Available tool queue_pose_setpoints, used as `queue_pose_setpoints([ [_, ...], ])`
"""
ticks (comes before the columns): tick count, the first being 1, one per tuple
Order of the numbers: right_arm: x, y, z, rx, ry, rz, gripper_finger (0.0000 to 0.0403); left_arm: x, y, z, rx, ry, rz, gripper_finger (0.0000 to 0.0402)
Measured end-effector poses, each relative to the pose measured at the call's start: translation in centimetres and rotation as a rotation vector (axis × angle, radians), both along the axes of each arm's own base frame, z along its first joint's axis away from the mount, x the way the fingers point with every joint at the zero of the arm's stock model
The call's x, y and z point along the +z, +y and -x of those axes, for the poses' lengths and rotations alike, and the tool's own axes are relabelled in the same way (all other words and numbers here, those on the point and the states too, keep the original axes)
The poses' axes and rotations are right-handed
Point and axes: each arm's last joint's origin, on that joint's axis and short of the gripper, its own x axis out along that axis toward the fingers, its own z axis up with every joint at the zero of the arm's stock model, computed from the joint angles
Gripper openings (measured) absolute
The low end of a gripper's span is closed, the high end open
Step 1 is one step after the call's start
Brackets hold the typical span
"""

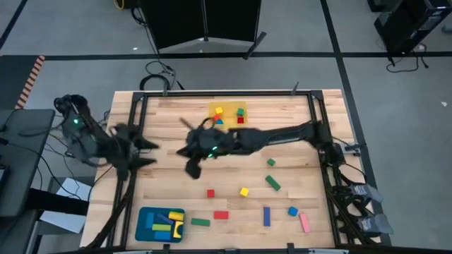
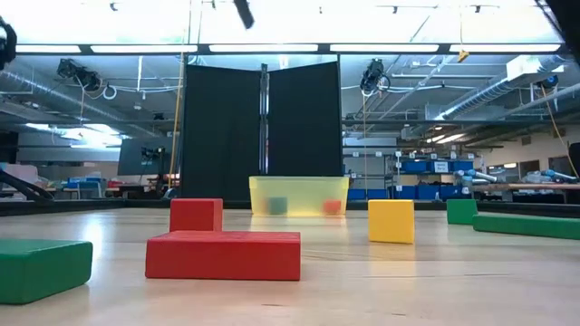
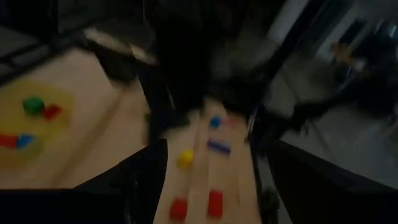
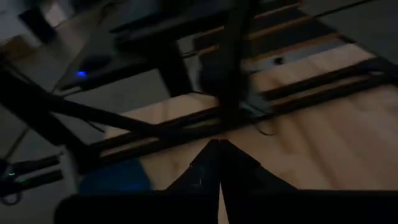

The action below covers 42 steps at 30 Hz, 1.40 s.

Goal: Sort blocks by size
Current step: Put the red square block into the yellow bin

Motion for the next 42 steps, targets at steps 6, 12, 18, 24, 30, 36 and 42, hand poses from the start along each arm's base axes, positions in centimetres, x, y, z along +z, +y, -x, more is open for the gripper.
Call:
queue_pose_setpoints([
  [6,0.7,-2.9,7.7,-0.145,0.028,0.030,0.0012,-3.3,-4.2,-3.7,-0.069,0.250,-0.120,0.0282],
  [12,1.8,-4.5,16.1,-0.247,-0.002,0.004,0.0015,-8.1,-7.0,-9.4,-0.134,0.525,-0.204,0.0282],
  [18,3.6,-5.1,22.4,-0.261,-0.106,-0.019,0.0014,-11.5,-7.2,-16.2,-0.165,0.538,-0.101,0.0282],
  [24,5.2,-5.1,26.3,-0.230,-0.165,0.018,0.0017,-15.4,-6.3,-20.0,-0.142,0.615,-0.083,0.0282],
  [30,6.3,-5.0,28.3,-0.159,-0.201,0.067,0.0012,-17.6,-6.5,-21.6,-0.153,0.621,-0.134,0.0282],
  [36,6.8,-4.9,29.4,-0.124,-0.225,0.084,0.0019,-19.0,-6.1,-22.4,-0.117,0.649,-0.148,0.0282],
  [42,6.9,-4.8,29.7,-0.098,-0.229,0.095,0.0013,-20.3,-5.9,-22.1,-0.142,0.744,-0.178,0.0282],
])
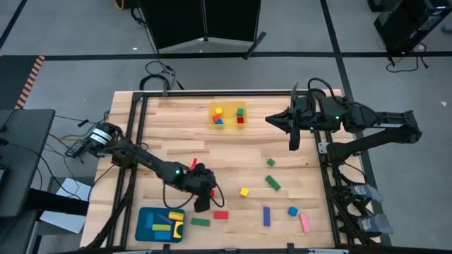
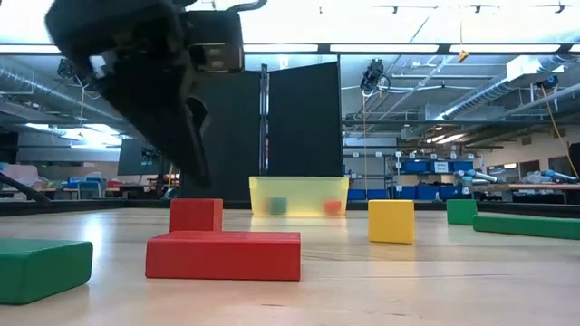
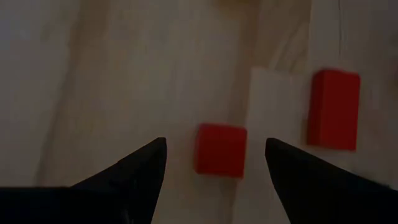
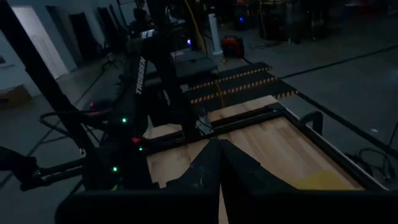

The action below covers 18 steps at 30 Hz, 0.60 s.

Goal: Sort blocks by size
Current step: Put the red square block into the yellow bin

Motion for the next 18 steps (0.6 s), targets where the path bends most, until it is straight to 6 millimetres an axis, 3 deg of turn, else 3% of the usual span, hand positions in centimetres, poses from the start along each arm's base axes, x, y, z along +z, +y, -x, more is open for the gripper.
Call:
queue_pose_setpoints([
  [9,-0.4,0.0,0.1,0.001,0.039,-0.003,0.0023,-0.1,-0.3,0.1,-0.071,0.009,-0.003,0.0282],
  [18,-0.4,0.0,0.1,0.000,0.037,-0.011,0.0013,-2.9,-0.8,-0.6,-0.117,0.081,0.015,0.0282],
])
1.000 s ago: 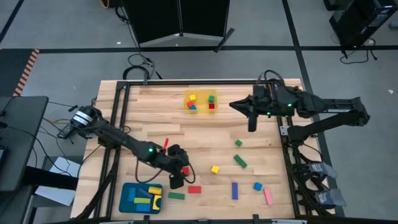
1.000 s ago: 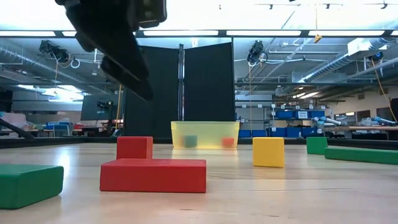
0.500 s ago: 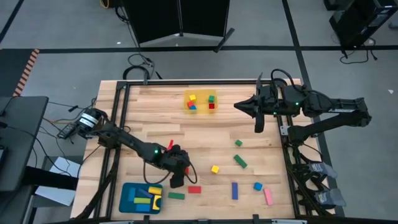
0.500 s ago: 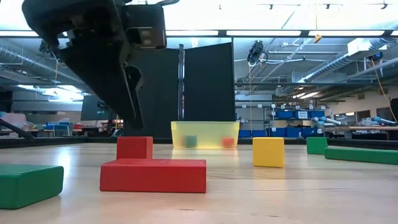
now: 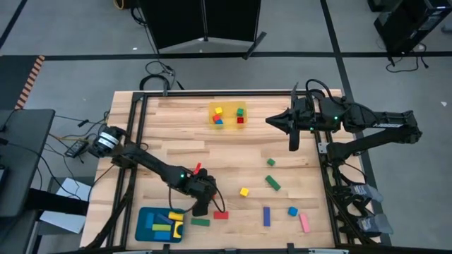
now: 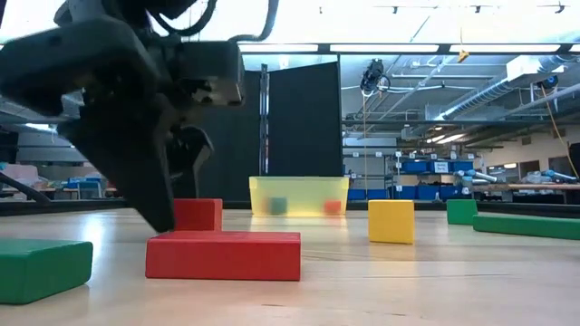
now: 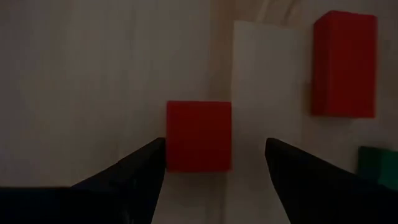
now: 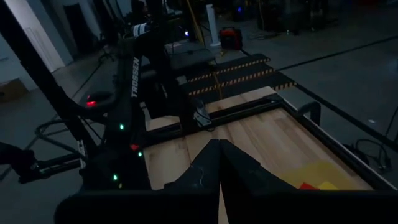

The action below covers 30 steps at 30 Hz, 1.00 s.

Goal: Sort blocks by size
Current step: Put the red square block into the yellow bin

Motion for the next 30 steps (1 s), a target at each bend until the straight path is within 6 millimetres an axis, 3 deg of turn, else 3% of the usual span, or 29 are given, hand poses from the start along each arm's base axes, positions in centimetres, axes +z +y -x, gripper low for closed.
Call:
queue_pose_setpoints([
  [4,0.0,0.0,0.0,0.000,0.001,0.000,0.0016,-0.5,0.0,-0.2,0.023,0.002,0.009,0.0261],
  [12,0.0,-0.3,0.0,-0.015,0.001,0.002,0.0014,-0.4,0.2,-0.7,0.025,-0.035,0.022,0.0134],
  [22,0.0,-0.4,0.0,-0.021,0.002,0.004,0.0019,0.2,2.4,-1.8,0.070,-0.076,0.053,0.0134],
  [26,0.0,-0.4,0.0,-0.021,0.001,0.001,0.0013,2.0,4.9,-2.4,0.133,-0.143,0.066,0.0134],
  [30,0.0,-0.4,0.0,-0.026,-0.006,-0.020,0.0011,4.5,8.8,-2.6,0.242,-0.229,0.036,0.0134],
])
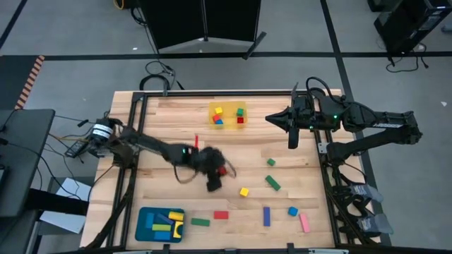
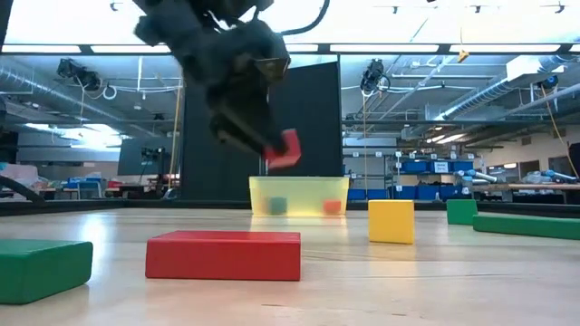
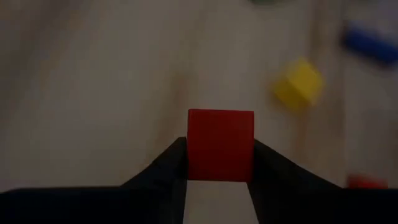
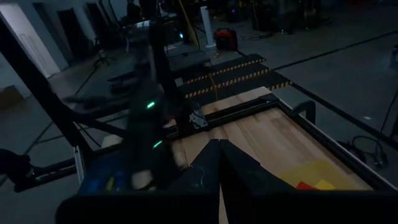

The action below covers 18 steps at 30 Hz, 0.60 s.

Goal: Sort blocks by size
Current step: Put the red square block into the yellow bin

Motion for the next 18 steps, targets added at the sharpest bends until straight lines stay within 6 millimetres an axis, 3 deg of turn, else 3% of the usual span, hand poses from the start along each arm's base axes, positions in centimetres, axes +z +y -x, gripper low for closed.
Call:
queue_pose_setpoints([
  [4,0.0,0.0,0.0,-0.005,-0.008,-0.022,0.0019,1.8,5.9,0.1,0.184,-0.073,-0.037,0.0134],
  [10,-0.6,0.0,-1.0,-0.032,0.027,-0.022,0.0012,2.3,14.7,0.8,0.467,-0.175,0.006,0.0134],
  [14,-1.5,0.2,-2.4,-0.035,0.073,-0.037,0.0010,2.3,17.9,1.7,0.542,-0.200,0.051,0.0134],
  [18,-2.9,0.5,-4.2,-0.034,0.136,-0.072,0.0026,2.3,19.4,2.4,0.555,-0.202,0.090,0.0154],
])
